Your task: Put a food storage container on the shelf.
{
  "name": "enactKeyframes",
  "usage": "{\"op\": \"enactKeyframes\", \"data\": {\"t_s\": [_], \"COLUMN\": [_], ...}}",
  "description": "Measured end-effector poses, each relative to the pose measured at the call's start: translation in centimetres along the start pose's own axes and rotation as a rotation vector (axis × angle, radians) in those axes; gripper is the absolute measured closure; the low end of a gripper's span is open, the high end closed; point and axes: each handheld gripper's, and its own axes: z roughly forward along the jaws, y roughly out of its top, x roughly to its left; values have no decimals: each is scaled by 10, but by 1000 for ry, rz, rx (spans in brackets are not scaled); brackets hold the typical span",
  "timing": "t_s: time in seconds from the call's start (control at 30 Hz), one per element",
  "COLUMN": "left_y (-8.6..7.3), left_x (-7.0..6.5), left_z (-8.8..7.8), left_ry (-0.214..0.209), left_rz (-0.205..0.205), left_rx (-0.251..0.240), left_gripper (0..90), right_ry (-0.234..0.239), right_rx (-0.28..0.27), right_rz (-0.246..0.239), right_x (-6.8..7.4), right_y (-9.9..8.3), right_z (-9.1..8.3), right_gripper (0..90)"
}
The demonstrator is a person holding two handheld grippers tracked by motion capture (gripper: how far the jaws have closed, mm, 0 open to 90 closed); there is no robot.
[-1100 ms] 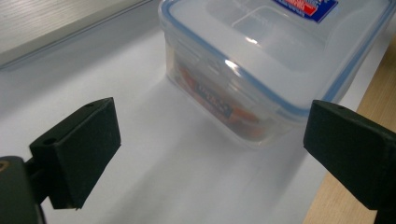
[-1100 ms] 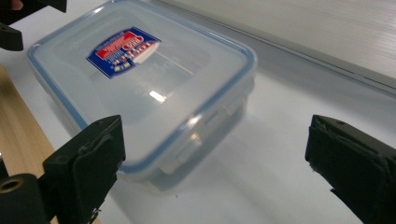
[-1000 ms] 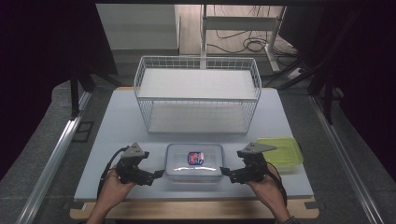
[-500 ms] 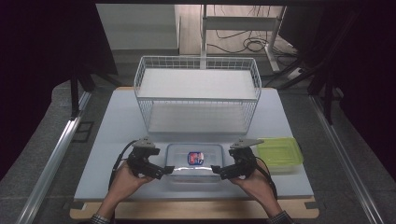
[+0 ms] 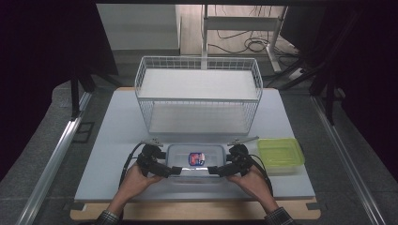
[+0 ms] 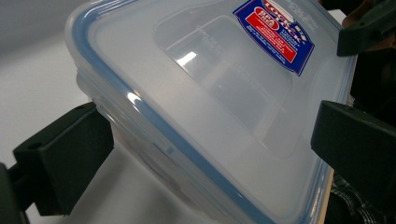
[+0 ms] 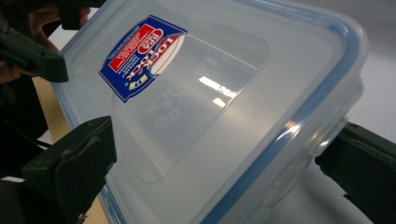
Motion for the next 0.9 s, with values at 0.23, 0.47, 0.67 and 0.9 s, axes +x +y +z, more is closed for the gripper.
{"op": "enactKeyframes", "data": {"t_s": [0.23,0.47,0.67,0.9], "left_y": [-8,-16,-26,-27], "left_x": [-6,-18,-20,-24], "left_z": [-7,-19,-30,-36], "left_ry": [-5,26,6,33], "left_rz": [-20,11,-33,-47], "left_rx": [-5,-29,-92,-141], "left_gripper": [66,187,369,474], "right_ry": [20,13,46,38], "right_rx": [27,29,-24,-77], "right_rz": [51,4,30,31], "right_x": [1,9,7,10], "right_y": [-4,-12,-18,-22], "right_z": [-6,-21,-36,-45], "right_gripper": [74,192,364,480]}}
